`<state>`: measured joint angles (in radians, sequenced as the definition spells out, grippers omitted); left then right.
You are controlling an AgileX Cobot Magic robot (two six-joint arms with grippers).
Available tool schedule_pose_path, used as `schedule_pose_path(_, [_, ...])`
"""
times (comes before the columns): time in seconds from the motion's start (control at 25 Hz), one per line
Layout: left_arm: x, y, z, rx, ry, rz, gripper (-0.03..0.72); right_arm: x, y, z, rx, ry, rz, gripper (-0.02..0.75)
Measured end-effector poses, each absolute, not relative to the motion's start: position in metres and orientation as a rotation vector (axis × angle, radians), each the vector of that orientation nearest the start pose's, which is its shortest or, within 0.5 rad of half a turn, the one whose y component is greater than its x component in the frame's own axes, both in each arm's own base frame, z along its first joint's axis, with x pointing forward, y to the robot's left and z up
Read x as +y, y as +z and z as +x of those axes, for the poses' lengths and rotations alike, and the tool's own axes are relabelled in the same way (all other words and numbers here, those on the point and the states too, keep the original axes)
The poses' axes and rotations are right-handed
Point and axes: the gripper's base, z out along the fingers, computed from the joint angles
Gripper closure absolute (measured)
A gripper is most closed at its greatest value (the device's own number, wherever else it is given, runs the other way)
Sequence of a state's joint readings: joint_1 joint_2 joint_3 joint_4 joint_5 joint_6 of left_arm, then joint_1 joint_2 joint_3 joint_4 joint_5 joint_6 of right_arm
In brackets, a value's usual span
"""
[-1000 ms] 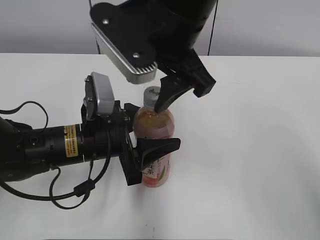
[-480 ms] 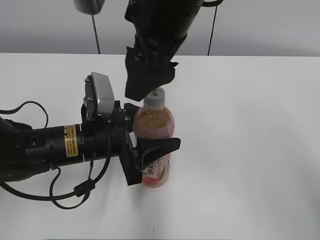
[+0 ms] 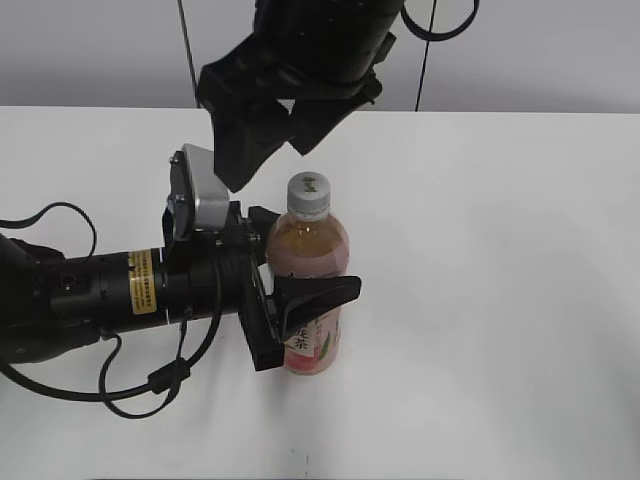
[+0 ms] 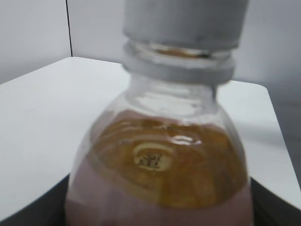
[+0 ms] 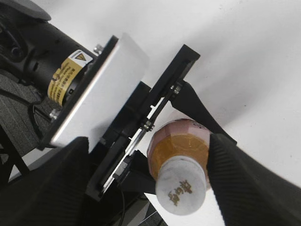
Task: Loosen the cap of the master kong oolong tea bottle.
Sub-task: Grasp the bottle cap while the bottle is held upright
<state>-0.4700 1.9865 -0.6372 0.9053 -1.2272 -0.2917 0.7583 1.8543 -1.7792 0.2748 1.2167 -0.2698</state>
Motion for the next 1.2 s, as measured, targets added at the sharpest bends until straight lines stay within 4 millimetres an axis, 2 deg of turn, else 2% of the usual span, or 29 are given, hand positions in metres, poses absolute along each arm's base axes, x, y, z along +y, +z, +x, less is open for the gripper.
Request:
schedule_pose_path(0.24, [-0.1987,0.1203,0.2425,1.469,-0.993,1.080,0.238,0.2865,0.3250,0.2781,2.514,0.410,-1.269,0.185])
schedule_pose_path(0.48, [-0.1987,0.1203,0.2425,1.469,-0.993,1.080,0.238,0.2863,0.3249,0.2782,2.517,0.407,-1.263,0.236])
schedule_pose_path(1.2, [-0.1987,0.1203,0.2425,1.469,-0.993,1.080,0.239,0.2862,0.3248,0.2781,2.519,0.405,-1.263,0.240])
